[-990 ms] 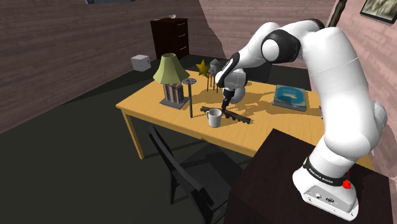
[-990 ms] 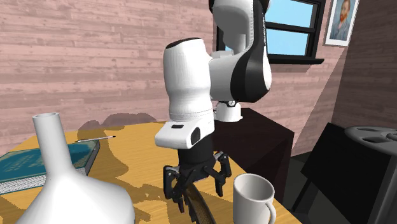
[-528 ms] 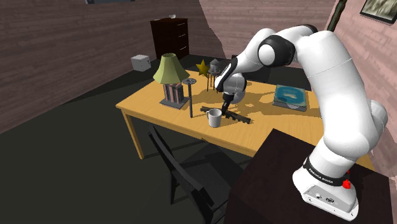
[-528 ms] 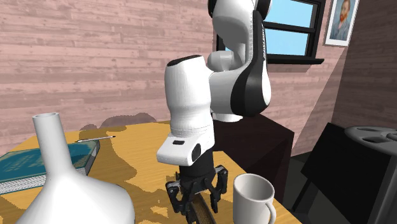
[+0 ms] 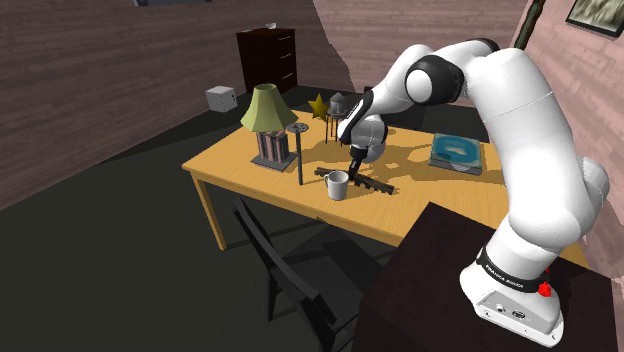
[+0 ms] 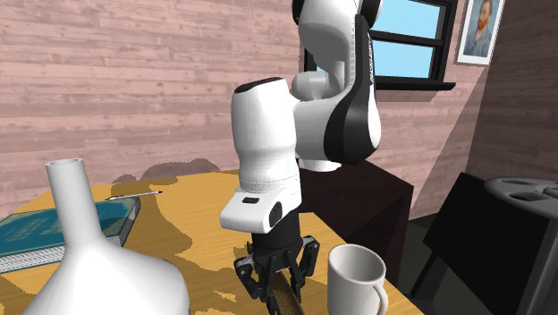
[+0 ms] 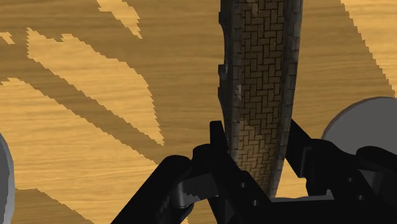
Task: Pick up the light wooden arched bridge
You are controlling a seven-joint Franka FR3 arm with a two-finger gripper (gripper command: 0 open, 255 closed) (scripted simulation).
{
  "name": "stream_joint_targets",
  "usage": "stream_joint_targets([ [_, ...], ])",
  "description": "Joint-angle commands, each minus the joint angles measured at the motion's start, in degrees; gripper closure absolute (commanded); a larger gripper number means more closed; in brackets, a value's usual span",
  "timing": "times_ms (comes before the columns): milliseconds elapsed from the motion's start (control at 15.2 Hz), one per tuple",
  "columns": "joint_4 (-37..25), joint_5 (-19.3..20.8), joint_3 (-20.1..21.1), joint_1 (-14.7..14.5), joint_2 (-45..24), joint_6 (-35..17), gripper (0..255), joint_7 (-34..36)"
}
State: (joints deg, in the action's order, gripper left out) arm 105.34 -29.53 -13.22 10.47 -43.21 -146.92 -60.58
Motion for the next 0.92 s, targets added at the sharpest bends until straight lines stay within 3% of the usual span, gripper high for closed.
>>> stream_joint_targets([
  [0, -0.03, -0.02, 0.04, 0.09, -0.12, -0.05, 255, -0.15],
  [858, 2.51, 3.36, -3.14, -2.21, 8.06, 5.56, 255, 2.72],
])
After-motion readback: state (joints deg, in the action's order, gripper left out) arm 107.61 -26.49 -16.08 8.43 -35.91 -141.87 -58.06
